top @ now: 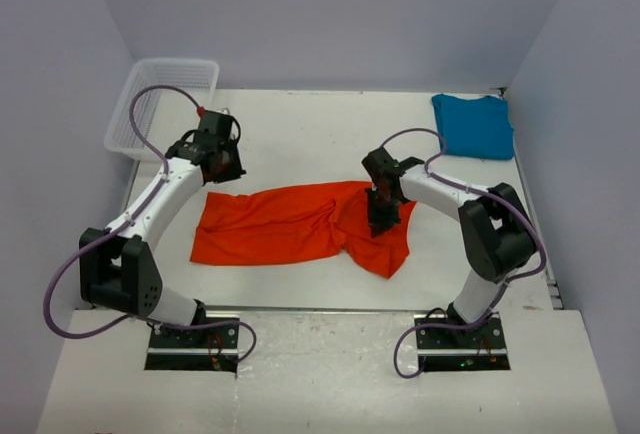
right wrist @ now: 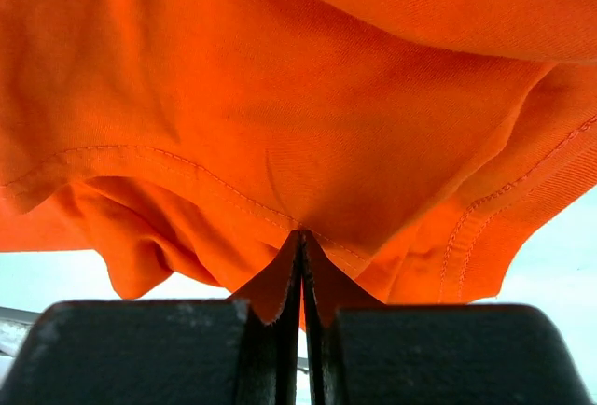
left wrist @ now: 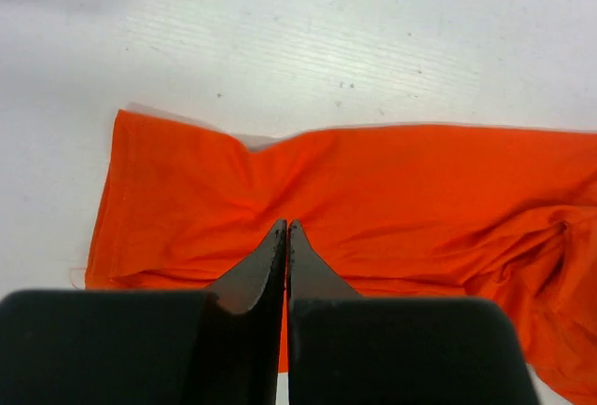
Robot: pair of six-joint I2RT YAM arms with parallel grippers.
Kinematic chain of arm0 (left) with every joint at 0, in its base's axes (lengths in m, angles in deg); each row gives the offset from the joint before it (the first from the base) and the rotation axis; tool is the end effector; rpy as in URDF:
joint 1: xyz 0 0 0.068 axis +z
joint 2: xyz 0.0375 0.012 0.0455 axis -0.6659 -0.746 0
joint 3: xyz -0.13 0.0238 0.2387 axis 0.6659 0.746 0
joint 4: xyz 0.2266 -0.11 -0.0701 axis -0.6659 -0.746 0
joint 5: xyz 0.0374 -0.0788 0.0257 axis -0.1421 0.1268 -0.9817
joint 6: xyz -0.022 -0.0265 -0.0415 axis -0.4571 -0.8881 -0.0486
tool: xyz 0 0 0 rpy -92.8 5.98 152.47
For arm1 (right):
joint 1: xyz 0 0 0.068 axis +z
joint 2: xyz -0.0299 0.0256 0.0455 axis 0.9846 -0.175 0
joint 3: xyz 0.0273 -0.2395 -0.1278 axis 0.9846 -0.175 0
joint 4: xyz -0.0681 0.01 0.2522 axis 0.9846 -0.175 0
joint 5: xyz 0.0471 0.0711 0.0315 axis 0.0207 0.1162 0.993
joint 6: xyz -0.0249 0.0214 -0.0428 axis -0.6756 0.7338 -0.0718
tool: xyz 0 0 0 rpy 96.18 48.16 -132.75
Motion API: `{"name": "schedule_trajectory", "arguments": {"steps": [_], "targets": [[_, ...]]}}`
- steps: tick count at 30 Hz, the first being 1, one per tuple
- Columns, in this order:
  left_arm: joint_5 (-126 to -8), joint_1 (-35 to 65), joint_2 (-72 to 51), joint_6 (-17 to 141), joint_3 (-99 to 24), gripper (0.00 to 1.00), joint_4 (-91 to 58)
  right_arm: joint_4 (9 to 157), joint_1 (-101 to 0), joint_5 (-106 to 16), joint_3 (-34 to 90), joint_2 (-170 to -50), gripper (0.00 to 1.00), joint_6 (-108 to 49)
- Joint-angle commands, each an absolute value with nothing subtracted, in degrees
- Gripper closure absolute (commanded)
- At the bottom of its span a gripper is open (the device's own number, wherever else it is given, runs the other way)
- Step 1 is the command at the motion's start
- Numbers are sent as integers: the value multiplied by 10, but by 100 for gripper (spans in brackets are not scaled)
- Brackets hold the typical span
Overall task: Fold and stack the t-shirts
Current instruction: Rotate the tshirt 90 degrees
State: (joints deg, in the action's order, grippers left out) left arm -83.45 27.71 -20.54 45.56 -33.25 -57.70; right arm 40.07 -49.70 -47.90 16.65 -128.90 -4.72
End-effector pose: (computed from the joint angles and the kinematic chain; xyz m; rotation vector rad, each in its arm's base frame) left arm 0.3030 -0.0704 0.2710 -0.3597 2.5105 -0.1070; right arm 0.2757 0.1639 0.1725 0.0236 3.0070 0.2534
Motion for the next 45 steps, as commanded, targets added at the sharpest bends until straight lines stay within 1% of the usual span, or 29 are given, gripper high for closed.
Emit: {"name": "schedule_trajectory", "arguments": {"steps": [1, 5, 11, 23, 31, 38, 45], "targets": [[-787, 272, -191, 463, -339, 100, -585, 411, -494, -478, 166, -1297, 100, -28], [-757, 265, -210, 454, -305, 100, -583, 403, -494, -471, 171, -1310, 100, -19], [-773, 265, -233, 442, -273, 100, -582, 381, -494, -482, 185, -1326, 100, 1], [-808, 265, -303, 438, -258, 100, -562, 346, -494, -464, 223, -1345, 100, 30], [-840, 265, -378, 437, -286, 100, -568, 327, -494, -444, 235, -1364, 100, 57], [-842, 292, -414, 437, -316, 100, -579, 272, -494, -455, 320, -1431, 100, 61], [-828, 336, -410, 432, -306, 100, -577, 182, -500, -512, 436, -1505, 100, 67]]}}
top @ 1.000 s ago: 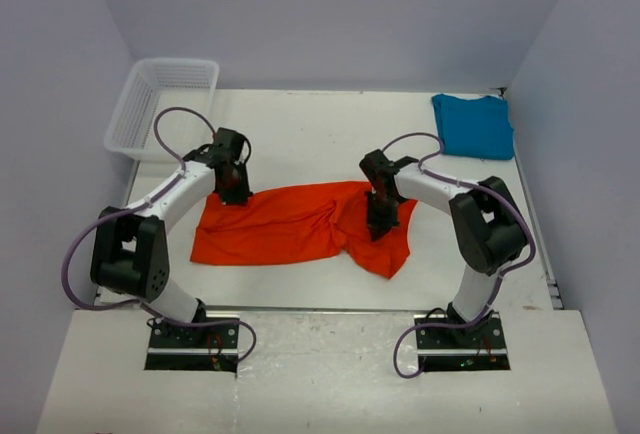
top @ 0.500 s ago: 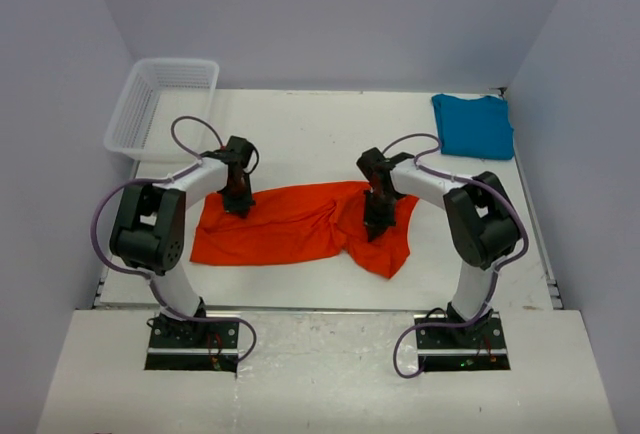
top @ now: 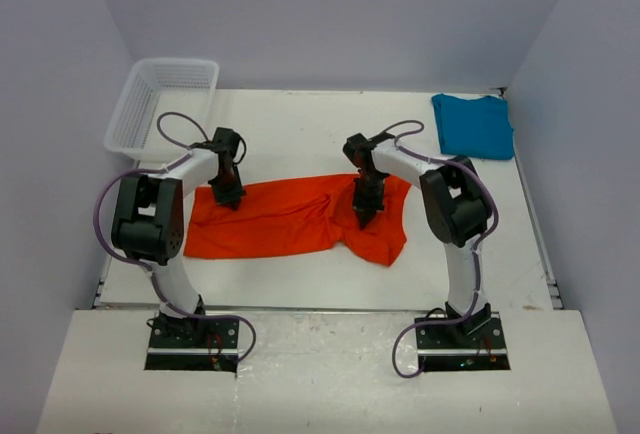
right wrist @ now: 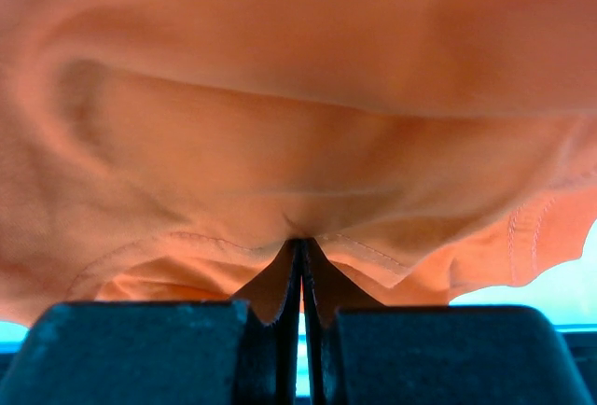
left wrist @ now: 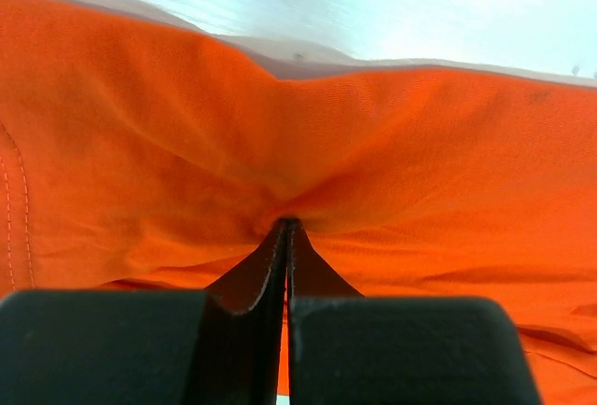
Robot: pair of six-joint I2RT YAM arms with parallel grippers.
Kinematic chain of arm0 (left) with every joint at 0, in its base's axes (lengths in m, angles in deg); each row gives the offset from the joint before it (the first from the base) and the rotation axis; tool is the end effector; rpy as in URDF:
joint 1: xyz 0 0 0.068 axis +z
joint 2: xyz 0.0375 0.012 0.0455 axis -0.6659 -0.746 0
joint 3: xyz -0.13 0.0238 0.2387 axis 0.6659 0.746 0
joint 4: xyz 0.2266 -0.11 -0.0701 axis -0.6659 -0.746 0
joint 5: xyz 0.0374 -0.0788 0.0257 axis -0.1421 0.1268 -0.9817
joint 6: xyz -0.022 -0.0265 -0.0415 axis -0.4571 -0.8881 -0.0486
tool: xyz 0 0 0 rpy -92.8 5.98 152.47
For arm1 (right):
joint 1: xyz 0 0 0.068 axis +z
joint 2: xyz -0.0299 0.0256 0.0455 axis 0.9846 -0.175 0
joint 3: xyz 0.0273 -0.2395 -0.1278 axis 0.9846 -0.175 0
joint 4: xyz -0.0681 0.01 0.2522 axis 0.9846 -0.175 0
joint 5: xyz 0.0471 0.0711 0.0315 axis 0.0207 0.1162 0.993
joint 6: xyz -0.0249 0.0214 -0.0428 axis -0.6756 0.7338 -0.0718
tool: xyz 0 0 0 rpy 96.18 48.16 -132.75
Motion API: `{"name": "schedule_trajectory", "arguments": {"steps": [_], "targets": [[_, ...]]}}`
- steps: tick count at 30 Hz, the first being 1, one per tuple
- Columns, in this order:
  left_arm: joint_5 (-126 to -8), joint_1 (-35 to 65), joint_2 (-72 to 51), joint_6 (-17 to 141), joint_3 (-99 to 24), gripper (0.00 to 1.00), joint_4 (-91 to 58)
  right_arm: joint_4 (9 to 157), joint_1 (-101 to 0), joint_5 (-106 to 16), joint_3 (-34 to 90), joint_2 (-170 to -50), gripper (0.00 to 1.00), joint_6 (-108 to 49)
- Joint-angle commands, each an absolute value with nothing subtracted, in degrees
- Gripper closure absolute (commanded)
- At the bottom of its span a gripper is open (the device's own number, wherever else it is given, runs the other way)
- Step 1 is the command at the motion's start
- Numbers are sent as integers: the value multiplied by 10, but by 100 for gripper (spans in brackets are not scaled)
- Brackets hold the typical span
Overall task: Fold and stack the t-shirts
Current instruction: Rotate the tshirt 90 degrees
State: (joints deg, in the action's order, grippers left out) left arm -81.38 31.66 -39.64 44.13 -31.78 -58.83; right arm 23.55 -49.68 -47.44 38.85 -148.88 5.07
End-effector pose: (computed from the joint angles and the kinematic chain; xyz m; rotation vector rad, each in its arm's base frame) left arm 0.3346 -0.0556 0.1598 -0.4999 2.8595 0.0414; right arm 0.3294 0.1957 0.1486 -0.2985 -3.0284 -0.0589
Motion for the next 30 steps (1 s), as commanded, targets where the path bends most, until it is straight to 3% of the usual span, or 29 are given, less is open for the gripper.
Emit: {"name": "schedule_trajectory", "arguments": {"steps": [1, 10, 19, 23, 30], "targets": [[-827, 337, -409, 432, -301, 100, -575, 172, -507, -517, 449, -1518, 100, 68], [-791, 336, -412, 432, -287, 100, -567, 98, -585, -482, 595, -1569, 100, 42], [-781, 335, -403, 444, -292, 100, -571, 64, -587, -399, 752, -1679, 100, -22], [-785, 335, -394, 453, -288, 100, -564, 170, -585, -400, 674, -1629, 100, -52], [-773, 334, -372, 459, -280, 100, -543, 423, -564, -487, 478, -1415, 100, -140]]}}
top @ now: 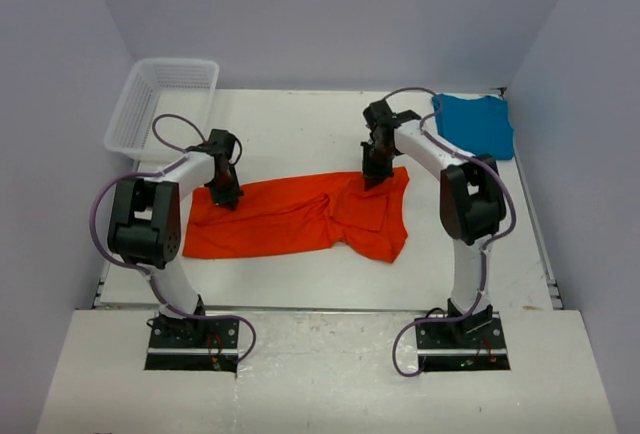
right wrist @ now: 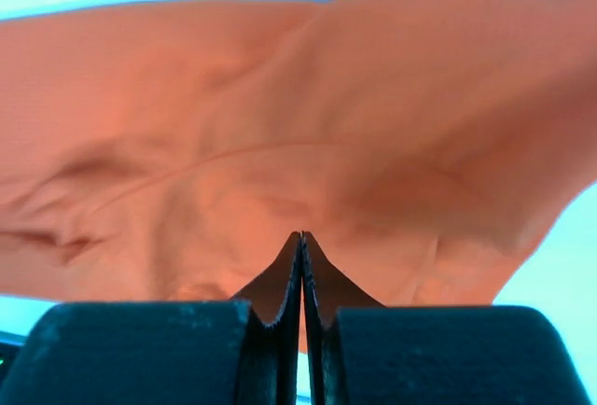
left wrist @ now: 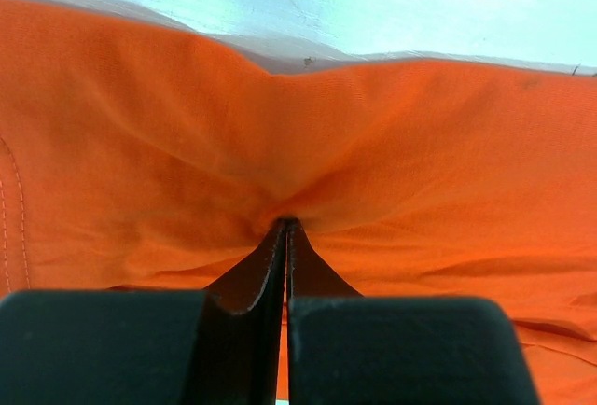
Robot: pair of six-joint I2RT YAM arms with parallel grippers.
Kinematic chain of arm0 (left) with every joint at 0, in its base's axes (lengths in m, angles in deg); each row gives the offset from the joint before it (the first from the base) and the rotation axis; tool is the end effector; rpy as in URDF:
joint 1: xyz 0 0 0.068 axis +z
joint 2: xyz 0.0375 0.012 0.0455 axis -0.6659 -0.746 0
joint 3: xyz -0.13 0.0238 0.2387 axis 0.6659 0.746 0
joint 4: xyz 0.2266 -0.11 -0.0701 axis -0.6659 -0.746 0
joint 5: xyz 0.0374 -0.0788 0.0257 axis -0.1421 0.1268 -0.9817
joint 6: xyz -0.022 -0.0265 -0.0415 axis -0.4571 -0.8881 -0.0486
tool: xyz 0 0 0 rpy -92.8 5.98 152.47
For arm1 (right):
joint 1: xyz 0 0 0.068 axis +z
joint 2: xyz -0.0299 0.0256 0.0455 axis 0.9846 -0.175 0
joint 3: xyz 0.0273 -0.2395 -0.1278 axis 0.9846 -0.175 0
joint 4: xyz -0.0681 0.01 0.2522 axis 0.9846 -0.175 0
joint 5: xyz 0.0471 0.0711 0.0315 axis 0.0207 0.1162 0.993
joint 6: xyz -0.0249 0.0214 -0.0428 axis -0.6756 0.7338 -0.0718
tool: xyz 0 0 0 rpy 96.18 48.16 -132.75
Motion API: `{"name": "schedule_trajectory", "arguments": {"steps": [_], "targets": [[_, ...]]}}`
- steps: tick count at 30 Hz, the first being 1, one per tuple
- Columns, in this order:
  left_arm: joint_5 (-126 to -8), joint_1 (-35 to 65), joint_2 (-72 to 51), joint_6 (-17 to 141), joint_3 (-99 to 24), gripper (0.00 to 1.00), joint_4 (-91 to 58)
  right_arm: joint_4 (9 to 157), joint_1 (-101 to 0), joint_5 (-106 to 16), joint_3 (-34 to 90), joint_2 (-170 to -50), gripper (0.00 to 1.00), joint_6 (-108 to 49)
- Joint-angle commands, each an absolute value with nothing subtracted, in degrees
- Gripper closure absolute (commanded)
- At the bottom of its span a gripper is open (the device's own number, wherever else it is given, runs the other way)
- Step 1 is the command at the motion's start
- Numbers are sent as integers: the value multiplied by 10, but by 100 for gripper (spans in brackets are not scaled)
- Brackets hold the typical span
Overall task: Fold and stack the t-shirts
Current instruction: Rotate the tshirt 90 degrees
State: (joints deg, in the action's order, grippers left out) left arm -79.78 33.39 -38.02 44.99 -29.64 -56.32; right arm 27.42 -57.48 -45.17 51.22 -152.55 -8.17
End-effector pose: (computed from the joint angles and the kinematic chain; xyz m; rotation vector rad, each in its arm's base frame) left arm 0.3316 -0.0458 0.1603 -0.5151 2.8332 -0.0054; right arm 0.3970 0.1689 0.1780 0.1344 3.0336 0.2820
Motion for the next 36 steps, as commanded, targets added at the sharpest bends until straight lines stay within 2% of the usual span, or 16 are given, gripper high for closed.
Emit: {"name": "schedule_trajectory", "arguments": {"steps": [1, 4, 7, 8, 11, 12, 13, 15, 16, 18, 24, 29, 36], "targets": [[-772, 334, -368, 464, -283, 100, -542, 449, -562, -493, 466, -1369, 100, -148], [-779, 334, -353, 468, -292, 100, -542, 574, -551, -515, 409, -1267, 100, -190], [-789, 334, -332, 471, -299, 100, -542, 621, -526, -551, 368, -1199, 99, -229], [-796, 334, -327, 472, -301, 100, -541, 642, -521, -561, 358, -1160, 95, -243], [-796, 334, -301, 474, -302, 100, -533, 597, -518, -553, 363, -1139, 72, -247], [-801, 331, -294, 475, -301, 99, -530, 583, -518, -550, 366, -1142, 55, -245], [-806, 329, -277, 475, -299, 97, -527, 512, -518, -551, 381, -1152, 61, -240], [-819, 323, -262, 478, -294, 94, -514, 411, -518, -542, 448, -1195, 91, -204], [-821, 320, -251, 480, -294, 93, -512, 390, -517, -523, 442, -1195, 92, -200], [-834, 311, -243, 483, -297, 90, -511, 400, -517, -495, 388, -1173, 100, -183], [-867, 290, -201, 491, -292, 84, -506, 315, -514, -536, 334, -1226, 100, -148], [-891, 285, -168, 501, -283, 78, -505, 336, -501, -543, 242, -1232, 100, -108], [-874, 284, -170, 505, -280, 77, -500, 362, -492, -549, 201, -1282, 100, -87]]}}
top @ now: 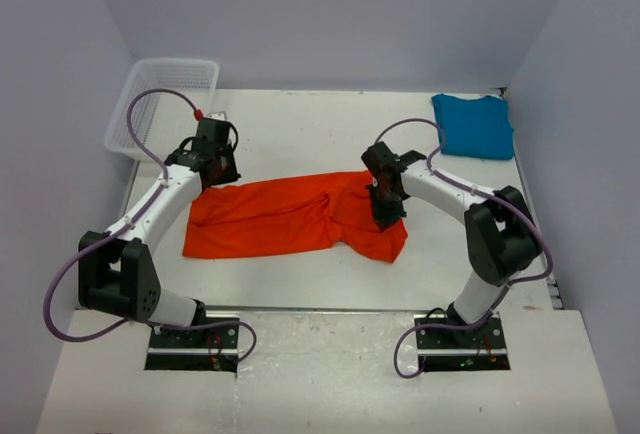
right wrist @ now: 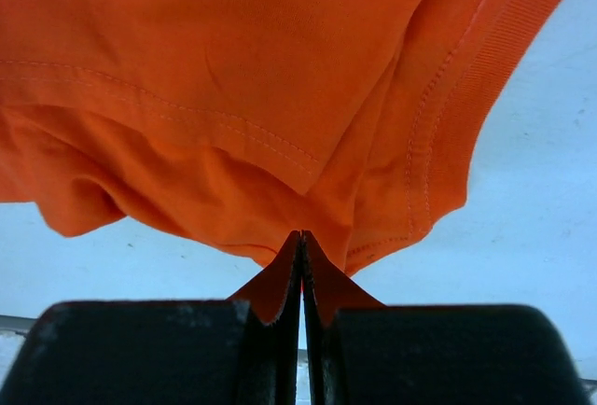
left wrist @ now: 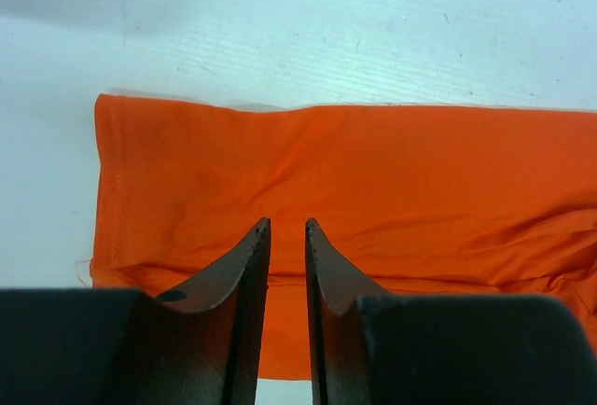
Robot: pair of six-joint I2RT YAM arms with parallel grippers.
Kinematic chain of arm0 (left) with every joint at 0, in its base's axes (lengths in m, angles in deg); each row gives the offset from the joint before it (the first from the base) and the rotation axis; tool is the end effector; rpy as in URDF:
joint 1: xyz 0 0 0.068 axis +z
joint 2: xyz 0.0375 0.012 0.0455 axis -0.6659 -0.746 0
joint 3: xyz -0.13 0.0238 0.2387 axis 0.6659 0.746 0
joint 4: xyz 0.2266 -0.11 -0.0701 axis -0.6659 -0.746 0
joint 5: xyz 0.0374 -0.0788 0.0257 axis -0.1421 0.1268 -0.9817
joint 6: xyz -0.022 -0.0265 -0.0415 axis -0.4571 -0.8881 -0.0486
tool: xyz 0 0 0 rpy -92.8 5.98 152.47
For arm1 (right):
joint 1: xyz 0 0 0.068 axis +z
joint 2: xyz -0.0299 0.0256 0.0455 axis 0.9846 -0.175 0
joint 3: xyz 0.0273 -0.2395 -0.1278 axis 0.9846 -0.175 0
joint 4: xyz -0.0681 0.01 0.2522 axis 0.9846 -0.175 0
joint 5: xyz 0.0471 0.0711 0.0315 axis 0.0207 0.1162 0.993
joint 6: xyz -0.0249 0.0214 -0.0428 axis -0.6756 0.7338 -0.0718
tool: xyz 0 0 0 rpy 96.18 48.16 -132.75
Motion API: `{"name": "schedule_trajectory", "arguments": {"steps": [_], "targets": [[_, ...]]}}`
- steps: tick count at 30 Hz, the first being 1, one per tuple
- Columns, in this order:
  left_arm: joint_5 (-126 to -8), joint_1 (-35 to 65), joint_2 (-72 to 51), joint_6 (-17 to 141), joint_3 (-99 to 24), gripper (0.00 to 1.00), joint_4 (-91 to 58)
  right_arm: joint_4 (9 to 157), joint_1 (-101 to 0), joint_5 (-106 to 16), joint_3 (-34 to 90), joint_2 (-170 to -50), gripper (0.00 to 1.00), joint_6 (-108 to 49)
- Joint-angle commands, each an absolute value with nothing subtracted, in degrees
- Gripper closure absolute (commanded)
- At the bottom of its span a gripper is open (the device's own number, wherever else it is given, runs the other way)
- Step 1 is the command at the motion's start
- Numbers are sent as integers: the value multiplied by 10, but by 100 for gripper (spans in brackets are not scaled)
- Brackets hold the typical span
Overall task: Fold and stack the t-shirts
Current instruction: Rotate the tshirt 90 degrees
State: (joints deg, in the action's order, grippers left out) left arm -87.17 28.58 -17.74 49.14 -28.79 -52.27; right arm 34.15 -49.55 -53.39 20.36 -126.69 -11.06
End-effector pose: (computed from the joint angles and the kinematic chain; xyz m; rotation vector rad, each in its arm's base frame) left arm 0.2969 -0.0618 0.2669 -0.3242 2.4332 -0.0263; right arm 0.2756 0.1609 0.1986 -0.1308 2.9591 0.1136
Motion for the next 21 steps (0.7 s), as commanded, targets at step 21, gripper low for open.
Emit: {"name": "schedule_trajectory", "arguments": {"steps": [21], "targets": [[-840, 279, -148, 510, -281, 75, -498, 270, -489, -603, 434, -1504, 100, -116]]}}
